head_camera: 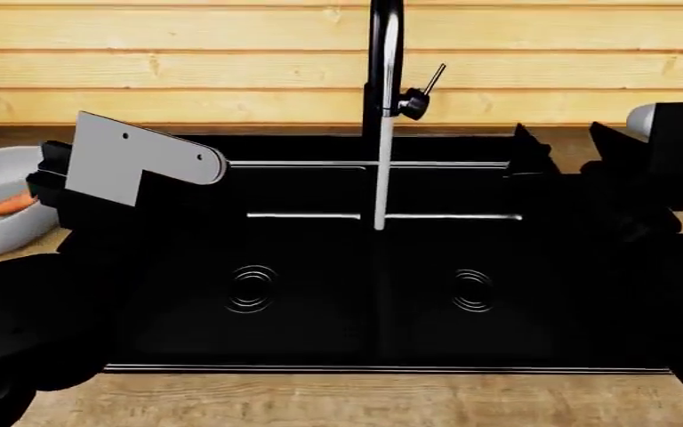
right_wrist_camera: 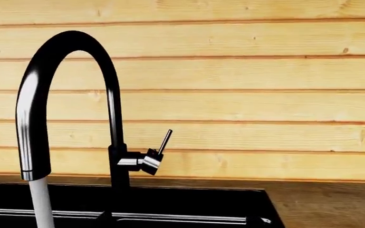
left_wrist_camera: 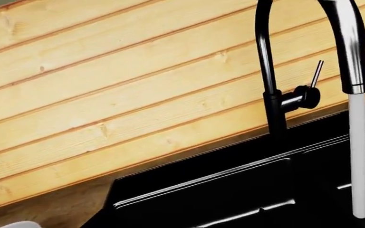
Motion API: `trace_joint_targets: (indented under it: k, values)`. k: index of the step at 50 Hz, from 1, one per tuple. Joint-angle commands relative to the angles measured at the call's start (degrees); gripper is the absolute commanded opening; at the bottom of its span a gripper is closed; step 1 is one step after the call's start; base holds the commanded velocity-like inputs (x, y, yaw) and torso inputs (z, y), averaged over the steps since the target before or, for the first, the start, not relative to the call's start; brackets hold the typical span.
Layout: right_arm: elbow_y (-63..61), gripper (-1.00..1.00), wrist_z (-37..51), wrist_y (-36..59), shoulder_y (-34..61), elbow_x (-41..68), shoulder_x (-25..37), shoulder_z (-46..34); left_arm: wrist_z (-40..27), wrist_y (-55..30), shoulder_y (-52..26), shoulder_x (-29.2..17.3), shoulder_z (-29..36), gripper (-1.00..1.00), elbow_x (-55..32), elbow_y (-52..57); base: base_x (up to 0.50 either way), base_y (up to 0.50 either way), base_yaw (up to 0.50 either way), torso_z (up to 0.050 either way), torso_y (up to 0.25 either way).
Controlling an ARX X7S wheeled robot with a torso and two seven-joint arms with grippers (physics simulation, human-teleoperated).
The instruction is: Pick the eggplants and oranges from the sink and place them in one bowl. Place the carrot in the other bowl. Then turn off the sink faucet.
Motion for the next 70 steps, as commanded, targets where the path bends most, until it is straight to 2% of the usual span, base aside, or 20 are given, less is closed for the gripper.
trace_joint_targets:
  k: [1,35,42,46,52,58,61,67,70]
  values:
    - [0.2,1.0,-0.4,-0.8,-0.5,-0.3,0.0,0.2,-0.4,0.8,0.3,0.4,-0.3,1.0,0.1,-0.5,0.28,-0.01,0.0,0.0,0.0]
    - [0.5,1.0,-0.2,-0.7,-0.1,-0.6,0.0,-0.7,-0.9,1.1,-0.1,0.3,-0.7,1.0,-0.4,-1.1,0.25,-0.07,0.0,0.0,0.0]
    - [0.2,1.0,0.3,0.2,0.0,0.1,0.1,-0.6,-1.1,1.1,1.2,-2.1,-2.6,1.0,-3.4,0.3,0.0,0.0,0.0,0.0,0.0]
    - [0.4,1.0,0.3,-0.1,-0.3,0.0,0.0,-0.6,-1.2,1.4,0.2,0.6,-0.8,1.0,-0.9,-1.3,0.0,0.0,0.0,0.0,0.0]
    - [1.2,1.0,0.0,-1.3,-0.6,-0.6,-0.5,-0.6,-1.3,1.6,0.5,0.3,-0.8,1.0,-0.9,-1.1,0.0,0.0,0.0,0.0,0.0]
    - [7.8,1.0,-1.6,0.3,4.9,-3.7,-3.0,-5.4,-0.1,2.1,-0.7,1.2,0.6,1.0,2.2,-3.3,0.0,0.0,0.0,0.0,0.0]
    - [13.4,1.0,-3.1,-2.1,7.4,-6.1,-5.0,-6.4,0.4,1.6,-2.5,2.5,1.6,1.0,3.1,-4.4,0.0,0.0,0.0,0.0,0.0]
    - [30.5,1.0,-9.4,-7.2,16.8,-11.5,-9.5,-10.0,4.9,4.7,-5.7,5.0,4.4,1.0,9.5,-11.3,0.0,0.0,0.0,0.0,0.0]
    - [44.3,1.0,-14.7,-13.3,23.2,-14.5,-13.2,-11.3,7.5,5.3,-8.4,6.5,5.4,1.0,11.2,-15.6,0.0,0.0,0.0,0.0,0.0]
